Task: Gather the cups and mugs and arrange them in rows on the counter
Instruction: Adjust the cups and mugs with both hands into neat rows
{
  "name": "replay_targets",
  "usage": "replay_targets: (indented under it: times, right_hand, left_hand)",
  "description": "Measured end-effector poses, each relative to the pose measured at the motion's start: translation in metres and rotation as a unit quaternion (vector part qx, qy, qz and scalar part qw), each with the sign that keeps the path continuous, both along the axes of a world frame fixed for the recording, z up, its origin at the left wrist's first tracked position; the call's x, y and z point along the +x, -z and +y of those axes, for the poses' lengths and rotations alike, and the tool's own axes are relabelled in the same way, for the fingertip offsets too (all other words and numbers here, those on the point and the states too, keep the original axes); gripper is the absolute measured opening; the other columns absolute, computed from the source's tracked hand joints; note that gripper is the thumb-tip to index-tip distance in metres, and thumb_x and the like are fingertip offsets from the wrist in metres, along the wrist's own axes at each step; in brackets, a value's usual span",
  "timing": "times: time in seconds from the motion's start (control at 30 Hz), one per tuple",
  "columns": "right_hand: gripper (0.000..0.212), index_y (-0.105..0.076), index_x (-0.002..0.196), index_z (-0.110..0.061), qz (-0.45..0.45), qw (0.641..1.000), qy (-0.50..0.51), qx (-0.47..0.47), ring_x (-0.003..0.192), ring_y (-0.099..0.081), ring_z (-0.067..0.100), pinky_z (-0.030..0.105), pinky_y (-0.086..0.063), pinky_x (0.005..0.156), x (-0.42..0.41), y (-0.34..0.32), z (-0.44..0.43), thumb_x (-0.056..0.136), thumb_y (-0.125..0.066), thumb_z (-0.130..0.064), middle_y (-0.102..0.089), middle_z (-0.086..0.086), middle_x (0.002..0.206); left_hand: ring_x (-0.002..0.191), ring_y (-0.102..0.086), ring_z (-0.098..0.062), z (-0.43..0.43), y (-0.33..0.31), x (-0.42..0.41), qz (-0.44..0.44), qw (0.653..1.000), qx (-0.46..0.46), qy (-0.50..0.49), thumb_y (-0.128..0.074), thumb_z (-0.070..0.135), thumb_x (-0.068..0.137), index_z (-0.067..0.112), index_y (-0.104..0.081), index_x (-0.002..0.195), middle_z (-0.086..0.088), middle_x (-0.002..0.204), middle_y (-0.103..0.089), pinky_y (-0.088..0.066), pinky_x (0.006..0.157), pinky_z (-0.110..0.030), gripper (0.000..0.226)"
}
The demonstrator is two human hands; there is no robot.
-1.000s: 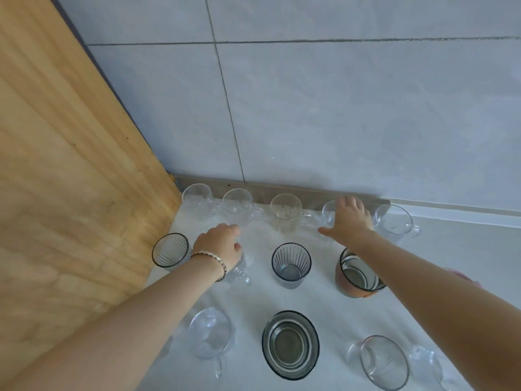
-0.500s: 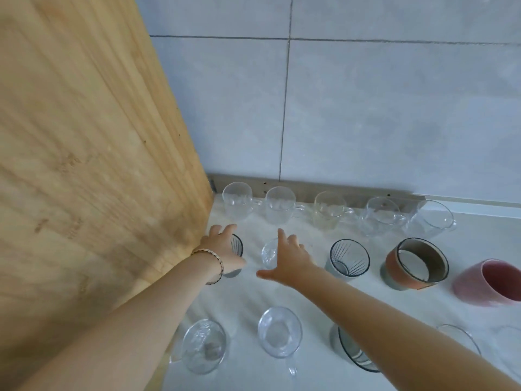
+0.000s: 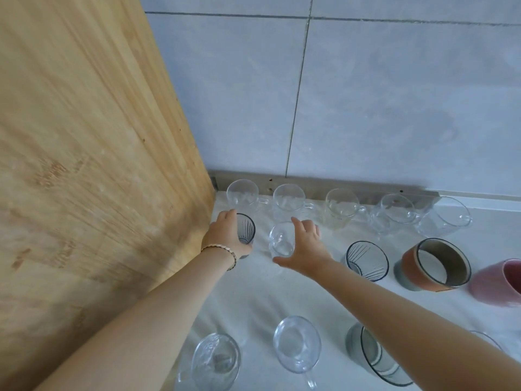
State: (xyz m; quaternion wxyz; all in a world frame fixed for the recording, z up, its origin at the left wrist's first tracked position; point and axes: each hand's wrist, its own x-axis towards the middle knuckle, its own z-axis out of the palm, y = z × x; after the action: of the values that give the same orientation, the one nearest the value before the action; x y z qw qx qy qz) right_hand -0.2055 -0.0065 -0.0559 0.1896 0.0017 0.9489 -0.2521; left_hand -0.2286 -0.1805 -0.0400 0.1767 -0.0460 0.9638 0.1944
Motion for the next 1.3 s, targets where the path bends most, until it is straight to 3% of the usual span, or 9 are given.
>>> replay_targets:
  times: [0.2, 0.4, 0.67, 0.8, 0.93, 1.0, 1.07, 1.2, 1.3]
  right_hand:
    - [0.095, -0.019, 0.147, -0.012, 0.020, 0.998, 0.064, -0.018, 0.133, -0.030, 0.024, 0.032, -0.031, 0.112, 0.005, 0.006, -0.010, 0.074, -0.075, -0.037, -0.030, 0.008, 0.142]
    - [0.095, -0.018, 0.147, -0.013, 0.019, 0.999, 0.041, -0.026, 0.133, -0.030, 0.023, 0.029, -0.031, 0.111, 0.009, 0.004, -0.013, 0.076, -0.074, -0.038, -0.031, 0.007, 0.142]
    - [0.113, -0.002, 0.150, -0.009, -0.001, 0.999, -0.007, 0.039, 0.140, -0.023, 0.026, 0.035, -0.021, 0.117, 0.014, -0.007, -0.008, 0.073, -0.074, -0.048, -0.022, 0.011, 0.149]
    - [0.098, -0.012, 0.149, -0.014, 0.045, 0.989, -0.033, 0.136, 0.141, -0.019, 0.030, 0.039, -0.016, 0.118, 0.024, -0.032, 0.029, 0.077, -0.069, -0.049, -0.016, 0.012, 0.153]
    - [0.096, -0.014, 0.146, -0.021, -0.030, 0.979, 0.042, 0.196, 0.132, -0.033, 0.034, 0.042, -0.037, 0.106, 0.034, -0.046, 0.085, 0.072, -0.071, -0.047, -0.024, 0.013, 0.145]
    - [0.097, -0.017, 0.145, -0.020, -0.100, 0.979, 0.089, 0.154, 0.122, -0.046, 0.034, 0.041, -0.048, 0.097, 0.039, -0.043, 0.102, 0.070, -0.074, -0.044, -0.032, 0.013, 0.138]
    - [0.096, -0.021, 0.145, -0.019, -0.112, 0.982, 0.114, 0.106, 0.116, -0.053, 0.031, 0.041, -0.052, 0.092, 0.043, -0.038, 0.107, 0.069, -0.075, -0.041, -0.038, 0.011, 0.136]
    - [0.091, -0.025, 0.144, -0.019, -0.049, 0.987, 0.141, 0.065, 0.111, -0.057, 0.029, 0.038, -0.053, 0.084, 0.036, -0.030, 0.097, 0.069, -0.074, -0.038, -0.041, 0.009, 0.135]
    - [0.093, -0.020, 0.146, -0.020, -0.047, 0.985, 0.155, 0.060, 0.117, -0.054, 0.030, 0.038, -0.050, 0.087, 0.026, -0.027, 0.088, 0.071, -0.072, -0.040, -0.039, 0.010, 0.137]
  left_hand:
    - [0.129, -0.044, -0.025, -0.002, 0.000, -0.002, 0.016, 1.000, 0.003, 0.006, -0.073, 0.031, 0.073, 0.013, -0.031, 0.139, -0.005, 0.145, -0.034, -0.043, 0.099, -0.035, 0.081]
    - [0.131, -0.042, -0.024, -0.002, -0.001, 0.002, 0.010, 1.000, 0.002, 0.014, -0.074, 0.032, 0.073, 0.014, -0.029, 0.142, -0.004, 0.146, -0.034, -0.041, 0.101, -0.033, 0.084]
    - [0.132, -0.041, -0.024, 0.000, -0.002, 0.005, -0.010, 1.000, -0.018, 0.019, -0.071, 0.037, 0.076, 0.015, -0.024, 0.143, -0.003, 0.150, -0.027, -0.044, 0.102, -0.037, 0.084]
    - [0.137, -0.031, -0.028, 0.007, -0.008, 0.009, 0.013, 0.997, -0.074, 0.031, -0.064, 0.046, 0.078, 0.019, -0.017, 0.146, -0.003, 0.154, -0.018, -0.042, 0.104, -0.039, 0.087]
    - [0.141, -0.026, -0.025, 0.025, -0.015, 0.017, 0.102, 0.987, -0.094, 0.078, -0.060, 0.044, 0.081, 0.017, -0.029, 0.142, -0.006, 0.151, -0.026, -0.028, 0.111, -0.038, 0.074]
    - [0.139, -0.031, -0.024, 0.034, -0.017, 0.022, 0.121, 0.982, -0.083, 0.122, -0.060, 0.038, 0.081, 0.015, -0.039, 0.137, -0.006, 0.147, -0.035, -0.026, 0.111, -0.036, 0.064]
    - [0.132, -0.039, -0.027, 0.044, -0.018, 0.027, 0.124, 0.978, -0.069, 0.154, -0.060, 0.034, 0.082, 0.013, -0.044, 0.133, -0.007, 0.144, -0.040, -0.026, 0.110, -0.036, 0.057]
    - [0.140, -0.028, -0.025, 0.060, -0.015, 0.033, 0.071, 0.969, -0.135, 0.192, -0.051, 0.041, 0.088, 0.014, -0.025, 0.144, -0.008, 0.154, -0.024, -0.017, 0.118, -0.036, 0.067]
    - [0.145, -0.021, -0.023, 0.070, -0.013, 0.029, 0.037, 0.968, -0.168, 0.184, -0.050, 0.047, 0.088, 0.014, -0.015, 0.147, -0.009, 0.158, -0.015, -0.008, 0.121, -0.039, 0.076]
